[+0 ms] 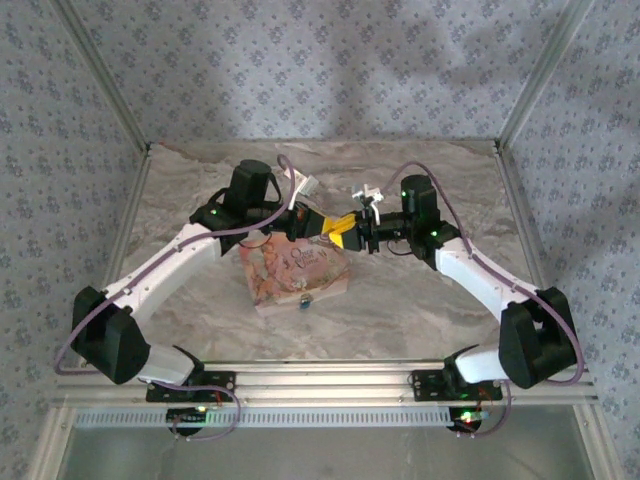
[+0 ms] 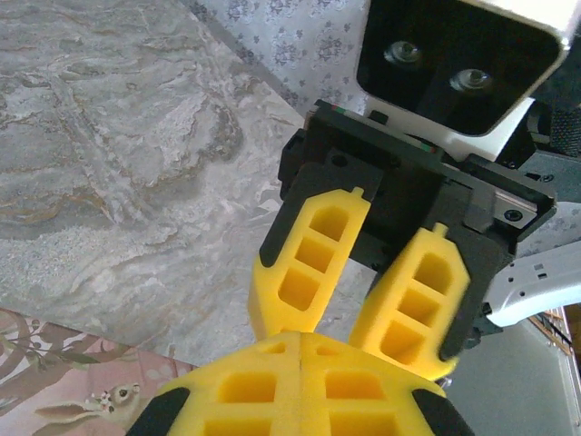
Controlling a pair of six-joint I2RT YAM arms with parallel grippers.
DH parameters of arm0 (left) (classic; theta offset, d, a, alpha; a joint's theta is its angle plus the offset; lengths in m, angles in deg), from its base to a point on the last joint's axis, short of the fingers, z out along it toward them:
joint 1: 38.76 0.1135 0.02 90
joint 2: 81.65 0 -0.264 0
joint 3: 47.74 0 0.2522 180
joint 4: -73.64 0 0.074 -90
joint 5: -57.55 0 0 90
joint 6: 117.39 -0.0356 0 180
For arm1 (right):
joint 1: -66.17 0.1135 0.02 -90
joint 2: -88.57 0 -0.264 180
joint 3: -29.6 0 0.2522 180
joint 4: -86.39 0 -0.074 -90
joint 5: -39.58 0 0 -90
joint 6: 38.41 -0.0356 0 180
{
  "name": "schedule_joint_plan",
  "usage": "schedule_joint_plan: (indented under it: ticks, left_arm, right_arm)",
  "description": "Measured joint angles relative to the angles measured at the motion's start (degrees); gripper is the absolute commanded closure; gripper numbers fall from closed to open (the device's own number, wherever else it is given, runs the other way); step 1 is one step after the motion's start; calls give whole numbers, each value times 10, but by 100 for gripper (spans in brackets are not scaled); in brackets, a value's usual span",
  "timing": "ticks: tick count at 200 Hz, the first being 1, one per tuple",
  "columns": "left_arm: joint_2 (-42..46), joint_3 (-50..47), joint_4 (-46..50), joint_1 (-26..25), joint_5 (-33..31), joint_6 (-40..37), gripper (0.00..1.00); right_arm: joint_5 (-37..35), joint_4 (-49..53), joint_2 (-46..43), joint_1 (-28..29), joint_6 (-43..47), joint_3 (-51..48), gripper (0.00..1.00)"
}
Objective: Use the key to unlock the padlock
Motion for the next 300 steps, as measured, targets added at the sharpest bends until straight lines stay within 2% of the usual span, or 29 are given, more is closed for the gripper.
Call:
schedule_joint_plan:
  ticks: [83,95,105,112,137,153,190,223,254,300]
  left_arm:
    - [0,0,4,0,2,-5,100]
    - [0,0,7,0,0,-5,91]
    - [0,0,8,0,-3,-7,69]
    - [1,0,7,0,-7,-7,60]
    - [18,-5,6,13,-45,1,39]
    - [41,-12,15,19,-94,10,33]
    - [95,-41,62,15,-245,41,31]
    - [80,-56,143,-16,-375,84,29]
    - [29,-73,174,-25,-420,128,27]
    - [-59,-70,177,-26,-441,146,27]
  right_arm:
    - [-7,16,0,-4,5,0,100]
    - [-11,22,0,-4,12,0,100]
    - [-15,29,-1,-4,17,2,100]
    - [-17,37,-2,-4,22,3,100]
    - [-33,66,-7,-5,37,3,100]
    - [-51,79,-13,-7,45,2,100]
    - [-115,103,-29,-12,62,2,100]
    - [-177,123,-29,-19,71,-3,100]
    - [-213,132,-29,-22,73,-5,100]
    - [-239,142,-29,-22,75,-5,100]
